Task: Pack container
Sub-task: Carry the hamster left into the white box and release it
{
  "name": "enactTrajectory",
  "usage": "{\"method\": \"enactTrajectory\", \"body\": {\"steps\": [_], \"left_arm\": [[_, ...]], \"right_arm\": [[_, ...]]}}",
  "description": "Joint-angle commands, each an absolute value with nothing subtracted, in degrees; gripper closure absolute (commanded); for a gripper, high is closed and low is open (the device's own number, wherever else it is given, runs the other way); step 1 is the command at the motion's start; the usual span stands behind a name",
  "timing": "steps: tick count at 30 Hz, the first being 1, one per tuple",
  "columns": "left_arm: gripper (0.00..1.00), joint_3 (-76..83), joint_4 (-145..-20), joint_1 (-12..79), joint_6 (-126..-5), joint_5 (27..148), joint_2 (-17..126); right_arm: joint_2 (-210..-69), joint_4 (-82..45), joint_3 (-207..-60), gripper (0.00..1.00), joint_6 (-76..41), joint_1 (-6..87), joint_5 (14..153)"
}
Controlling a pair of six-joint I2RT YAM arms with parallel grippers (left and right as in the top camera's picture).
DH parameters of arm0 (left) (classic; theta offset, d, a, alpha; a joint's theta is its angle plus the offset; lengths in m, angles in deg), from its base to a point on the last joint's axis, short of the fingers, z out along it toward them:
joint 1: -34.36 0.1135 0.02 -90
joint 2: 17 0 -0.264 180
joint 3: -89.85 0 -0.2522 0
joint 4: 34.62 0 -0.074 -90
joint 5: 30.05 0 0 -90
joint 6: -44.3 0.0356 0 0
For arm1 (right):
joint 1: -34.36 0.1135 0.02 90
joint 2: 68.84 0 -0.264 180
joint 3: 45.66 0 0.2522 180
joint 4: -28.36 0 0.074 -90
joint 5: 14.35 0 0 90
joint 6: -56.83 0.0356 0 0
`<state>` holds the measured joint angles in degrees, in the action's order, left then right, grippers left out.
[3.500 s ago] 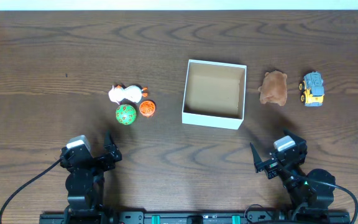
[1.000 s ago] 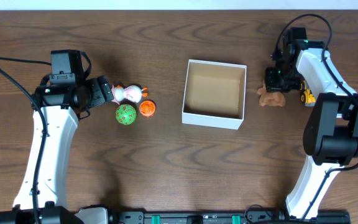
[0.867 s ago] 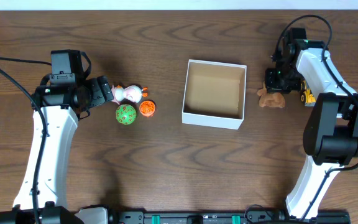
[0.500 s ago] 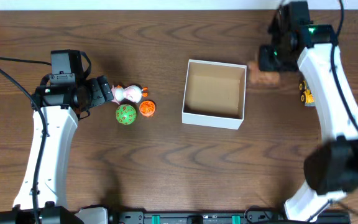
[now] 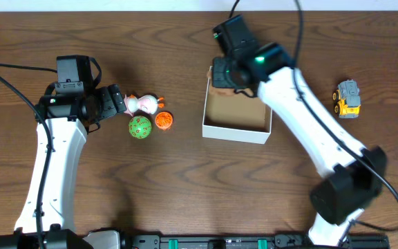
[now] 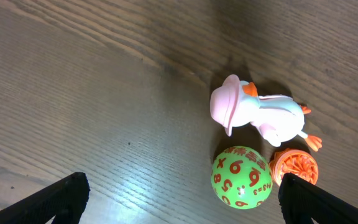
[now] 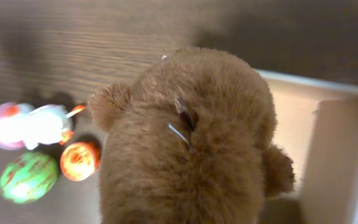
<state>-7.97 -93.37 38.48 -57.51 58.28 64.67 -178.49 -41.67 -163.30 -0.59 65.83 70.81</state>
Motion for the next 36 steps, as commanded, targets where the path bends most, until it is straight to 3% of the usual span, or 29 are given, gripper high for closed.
{"method": "enactTrajectory", "body": {"steps": [1,3,6,22,24,30,36], "left_arm": [[0.02,-6.9,-93.5,38.7,-57.4,58.2,65.0],[0.02,-6.9,-93.6,38.7,-57.4,58.2,65.0],[0.02,-6.9,-93.6,38.7,-57.4,58.2,65.0],[0.02,-6.9,-93.6,38.7,-57.4,58.2,65.0],[0.02,-6.9,-93.6,38.7,-57.4,58.2,65.0],[0.02,-6.9,-93.6,38.7,-57.4,58.2,65.0],[0.02,-6.9,-93.6,38.7,-57.4,58.2,65.0]], "right_arm": [[-181.8,-40.1,-163.1,0.98,6.6,66.5,67.2],[-183.9,-39.3,-163.1,0.98,7.5,66.5,67.2],[-186.8,-37.4,-163.1,0.88,7.5,66.2,67.3],[-194.7,-35.5,-163.0,0.85,7.4,66.0,67.3],[-194.7,-35.5,-162.9,0.78,6.6,66.0,67.3],[-192.1,-34.9,-163.3,0.34,-0.9,66.0,67.2],[-183.8,-35.7,-163.4,0.12,-5.1,64.7,66.4]]}}
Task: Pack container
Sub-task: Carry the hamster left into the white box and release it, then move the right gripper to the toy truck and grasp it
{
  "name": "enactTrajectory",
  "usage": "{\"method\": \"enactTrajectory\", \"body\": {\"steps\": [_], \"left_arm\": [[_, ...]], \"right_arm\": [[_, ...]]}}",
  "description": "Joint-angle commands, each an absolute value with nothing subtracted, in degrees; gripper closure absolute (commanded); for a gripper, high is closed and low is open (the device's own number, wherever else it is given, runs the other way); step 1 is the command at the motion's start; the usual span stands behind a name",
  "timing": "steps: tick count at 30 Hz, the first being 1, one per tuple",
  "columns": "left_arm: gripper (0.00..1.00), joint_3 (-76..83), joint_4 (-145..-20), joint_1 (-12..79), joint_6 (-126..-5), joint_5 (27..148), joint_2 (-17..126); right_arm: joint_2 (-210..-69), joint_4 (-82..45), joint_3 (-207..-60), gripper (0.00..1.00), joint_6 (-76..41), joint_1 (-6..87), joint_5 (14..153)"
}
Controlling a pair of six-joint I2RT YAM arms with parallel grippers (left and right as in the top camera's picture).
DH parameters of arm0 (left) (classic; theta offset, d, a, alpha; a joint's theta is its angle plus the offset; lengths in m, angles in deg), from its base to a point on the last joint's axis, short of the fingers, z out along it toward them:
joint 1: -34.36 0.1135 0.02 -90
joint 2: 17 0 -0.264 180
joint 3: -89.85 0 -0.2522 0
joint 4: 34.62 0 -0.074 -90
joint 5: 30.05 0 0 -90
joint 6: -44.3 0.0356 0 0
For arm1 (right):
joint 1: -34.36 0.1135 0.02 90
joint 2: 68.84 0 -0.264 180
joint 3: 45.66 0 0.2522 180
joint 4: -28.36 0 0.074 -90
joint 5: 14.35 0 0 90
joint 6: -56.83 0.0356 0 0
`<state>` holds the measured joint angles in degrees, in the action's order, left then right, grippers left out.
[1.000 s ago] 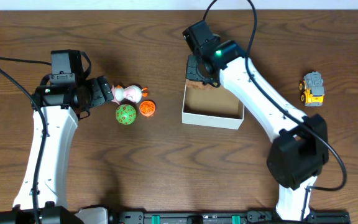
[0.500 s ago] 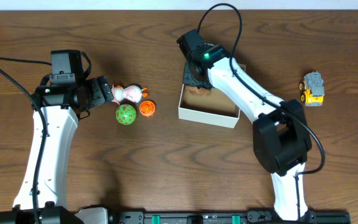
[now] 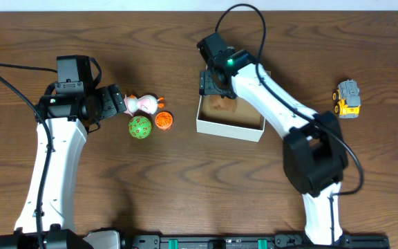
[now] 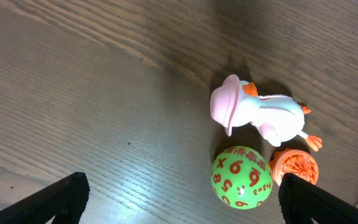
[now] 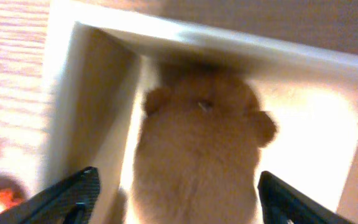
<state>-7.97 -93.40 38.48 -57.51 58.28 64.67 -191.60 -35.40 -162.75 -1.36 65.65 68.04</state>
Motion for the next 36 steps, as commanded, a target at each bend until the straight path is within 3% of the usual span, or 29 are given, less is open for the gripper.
{"method": "enactTrajectory", "body": {"steps": [1,11,18,24,36], "left_arm": [[0.02,-6.9,-93.6,38.7,-57.4,58.2,65.0],[0.02,-6.9,-93.6,38.7,-57.4,58.2,65.0],[0.02,-6.9,-93.6,38.7,-57.4,58.2,65.0],[0.02,-6.9,-93.6,38.7,-57.4,58.2,65.0],[0.02,-6.9,-93.6,38.7,-57.4,58.2,65.0]], "right_arm": [[-182.4,-36.1,-163.4,0.1,-5.2,64.3,66.0],[-167.7,-46.5,-163.4,0.01,-9.8,50.3,55.5],[-169.1,-49.3,-160.3,0.01,-15.5,33.5,57.9],[-173.5,-41.4,-154.0,0.01,-26.8,22.5,68.4],[-183.1,-38.0,-153.1,0.06,-38.4,16.7,74.6]]}}
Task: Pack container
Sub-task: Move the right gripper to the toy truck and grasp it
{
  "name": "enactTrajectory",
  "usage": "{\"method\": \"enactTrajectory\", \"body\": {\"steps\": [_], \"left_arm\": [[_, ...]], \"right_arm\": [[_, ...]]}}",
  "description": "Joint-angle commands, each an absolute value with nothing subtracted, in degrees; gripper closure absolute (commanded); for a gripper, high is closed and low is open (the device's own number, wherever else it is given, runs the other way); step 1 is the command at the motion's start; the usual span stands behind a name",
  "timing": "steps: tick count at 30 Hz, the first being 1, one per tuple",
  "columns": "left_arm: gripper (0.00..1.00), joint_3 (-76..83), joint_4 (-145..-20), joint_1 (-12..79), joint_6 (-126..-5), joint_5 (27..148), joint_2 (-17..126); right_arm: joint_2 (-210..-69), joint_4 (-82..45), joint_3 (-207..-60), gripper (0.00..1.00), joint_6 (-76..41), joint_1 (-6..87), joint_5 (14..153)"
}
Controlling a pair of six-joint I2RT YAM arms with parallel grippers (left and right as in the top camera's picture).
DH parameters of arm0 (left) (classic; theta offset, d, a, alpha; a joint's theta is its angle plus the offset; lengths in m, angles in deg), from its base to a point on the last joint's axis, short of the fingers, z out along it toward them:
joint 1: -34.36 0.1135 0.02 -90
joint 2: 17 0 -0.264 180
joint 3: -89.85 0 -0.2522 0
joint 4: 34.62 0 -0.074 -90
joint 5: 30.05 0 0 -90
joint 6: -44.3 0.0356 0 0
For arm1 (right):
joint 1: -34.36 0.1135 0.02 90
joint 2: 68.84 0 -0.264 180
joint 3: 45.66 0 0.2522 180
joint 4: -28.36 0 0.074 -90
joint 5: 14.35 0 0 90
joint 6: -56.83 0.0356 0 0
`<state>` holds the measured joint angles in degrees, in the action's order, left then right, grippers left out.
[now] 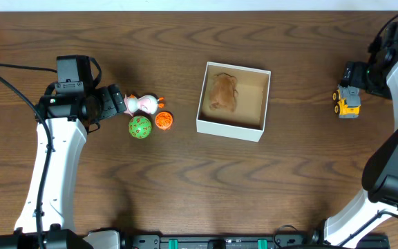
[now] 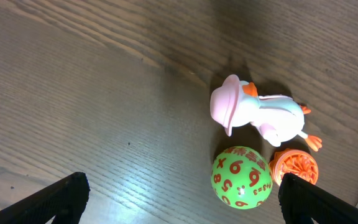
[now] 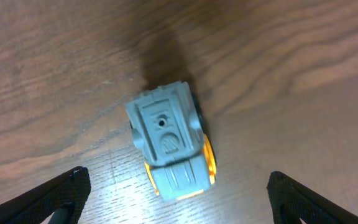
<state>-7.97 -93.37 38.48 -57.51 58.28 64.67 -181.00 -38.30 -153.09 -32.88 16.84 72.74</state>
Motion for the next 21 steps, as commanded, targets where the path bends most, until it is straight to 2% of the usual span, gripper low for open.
{"method": "enactTrajectory", "body": {"steps": [1,8,10,15,21], "left_arm": [[0.02,-6.9,-93.6,38.7,-57.4,58.2,65.0],[0.02,-6.9,-93.6,38.7,-57.4,58.2,65.0],[0.02,-6.9,-93.6,38.7,-57.4,58.2,65.0],[0.02,-6.9,-93.6,38.7,-57.4,58.2,65.0],[0.02,-6.9,-93.6,38.7,-57.4,58.2,65.0]], "right_arm": [[-183.7,-37.8,-153.0,0.07,-39.1,16.7,74.4],[-188.4,-37.4,-153.0,0.08,-39.5,16.7,74.0],[-189.3,-37.1,-153.1,0.13,-39.5,16.7,73.5],[-189.6,-36.8,-153.1,0.19,-39.5,16.7,72.9],[-189.6,-36.9,-153.0,0.39,-39.5,16.7,72.9]]}}
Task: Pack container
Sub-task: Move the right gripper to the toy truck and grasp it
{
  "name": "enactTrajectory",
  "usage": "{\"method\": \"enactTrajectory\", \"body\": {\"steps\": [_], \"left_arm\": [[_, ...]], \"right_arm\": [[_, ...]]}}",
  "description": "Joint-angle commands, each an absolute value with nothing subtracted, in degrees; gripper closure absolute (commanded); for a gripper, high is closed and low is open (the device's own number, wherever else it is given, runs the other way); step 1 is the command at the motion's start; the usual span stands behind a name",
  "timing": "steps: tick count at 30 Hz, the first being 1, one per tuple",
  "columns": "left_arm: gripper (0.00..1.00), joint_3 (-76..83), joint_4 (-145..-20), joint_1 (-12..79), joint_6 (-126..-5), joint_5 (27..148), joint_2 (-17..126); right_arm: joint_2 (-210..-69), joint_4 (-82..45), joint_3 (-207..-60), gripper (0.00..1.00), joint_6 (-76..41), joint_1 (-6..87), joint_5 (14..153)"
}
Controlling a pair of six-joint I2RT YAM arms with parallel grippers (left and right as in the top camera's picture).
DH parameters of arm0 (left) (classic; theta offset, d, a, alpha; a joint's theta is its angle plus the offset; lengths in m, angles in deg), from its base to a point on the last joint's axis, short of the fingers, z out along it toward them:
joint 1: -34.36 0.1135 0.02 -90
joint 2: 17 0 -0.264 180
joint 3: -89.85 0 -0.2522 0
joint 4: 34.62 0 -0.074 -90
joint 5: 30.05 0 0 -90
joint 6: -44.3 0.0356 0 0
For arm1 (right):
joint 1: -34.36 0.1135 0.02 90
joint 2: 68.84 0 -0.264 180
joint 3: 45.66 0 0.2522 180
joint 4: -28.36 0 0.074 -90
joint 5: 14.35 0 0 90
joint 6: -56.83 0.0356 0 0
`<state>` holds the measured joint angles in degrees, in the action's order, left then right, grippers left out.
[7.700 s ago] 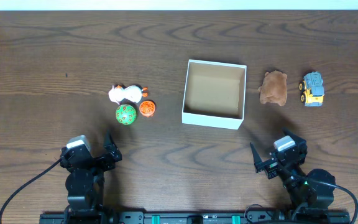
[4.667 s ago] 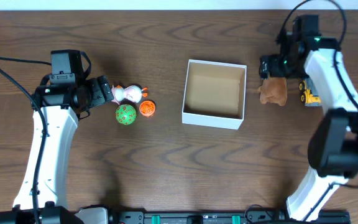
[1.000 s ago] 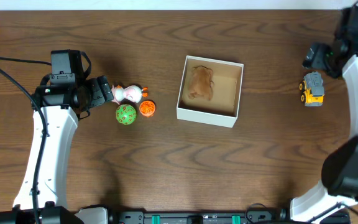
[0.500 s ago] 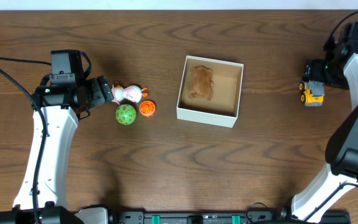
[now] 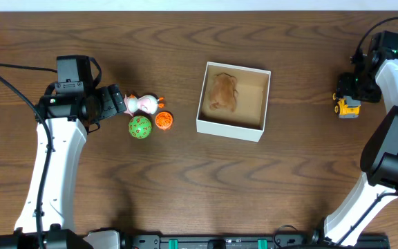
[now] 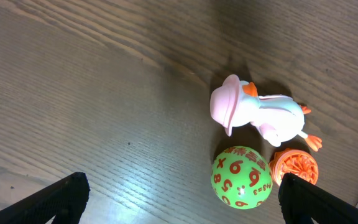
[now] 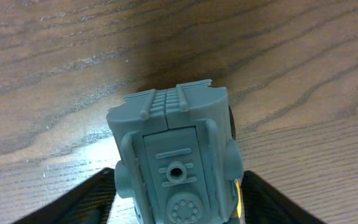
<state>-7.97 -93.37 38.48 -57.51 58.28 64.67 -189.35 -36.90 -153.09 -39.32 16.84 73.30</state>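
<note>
The white cardboard box (image 5: 230,128) stands mid-table with a brown plush bear (image 5: 222,93) lying inside. At the far right a grey and yellow toy truck (image 5: 349,106) rests on the table, and my right gripper (image 5: 347,93) is down over it. In the right wrist view the truck (image 7: 176,162) fills the space between the fingers, which press its two sides; the right gripper (image 7: 178,205) is shut on it. My left gripper (image 6: 179,202) hangs open just left of a pink and white duck (image 6: 260,117), a green numbered ball (image 6: 242,185) and an orange ridged ball (image 6: 294,167).
The duck (image 5: 144,104), green ball (image 5: 139,127) and orange ball (image 5: 164,120) cluster left of the box. The wooden table (image 5: 199,180) stretches bare in front of them. The right arm runs along the right edge of the overhead view.
My right gripper was open and higher over the toy truck; now it is low, with its fingers closed in on the truck's sides. The left arm and the left-hand toys have not moved.
My right gripper first held the plush bear over the box's left rim. Then it was open inside the box with the bear lying there. Later it hung open above the toy truck at the far right, and now it grips that truck. The left arm stayed still throughout.
</note>
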Motion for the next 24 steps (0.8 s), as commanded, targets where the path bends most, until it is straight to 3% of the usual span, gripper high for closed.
{"method": "enactTrajectory", "body": {"steps": [1,8,11,13,18,24], "left_arm": [[0.02,-6.9,-93.6,38.7,-57.4,58.2,65.0],[0.02,-6.9,-93.6,38.7,-57.4,58.2,65.0],[0.02,-6.9,-93.6,38.7,-57.4,58.2,65.0],[0.02,-6.9,-93.6,38.7,-57.4,58.2,65.0],[0.02,-6.9,-93.6,38.7,-57.4,58.2,65.0],[0.02,-6.9,-93.6,38.7,-57.4,58.2,65.0]], "right_arm": [[-189.6,-37.0,-153.0,0.4,-39.5,16.6,72.9],[-189.7,-37.7,-152.5,0.46,-39.2,16.6,72.9],[-189.7,-38.3,-152.1,0.54,-38.8,16.6,72.9],[-189.7,-39.5,-152.1,0.66,-37.4,16.6,72.1],[-188.5,-41.6,-152.5,0.7,-32.7,17.1,71.0],[-181.4,-43.6,-154.1,0.83,-29.8,21.1,74.0]]}}
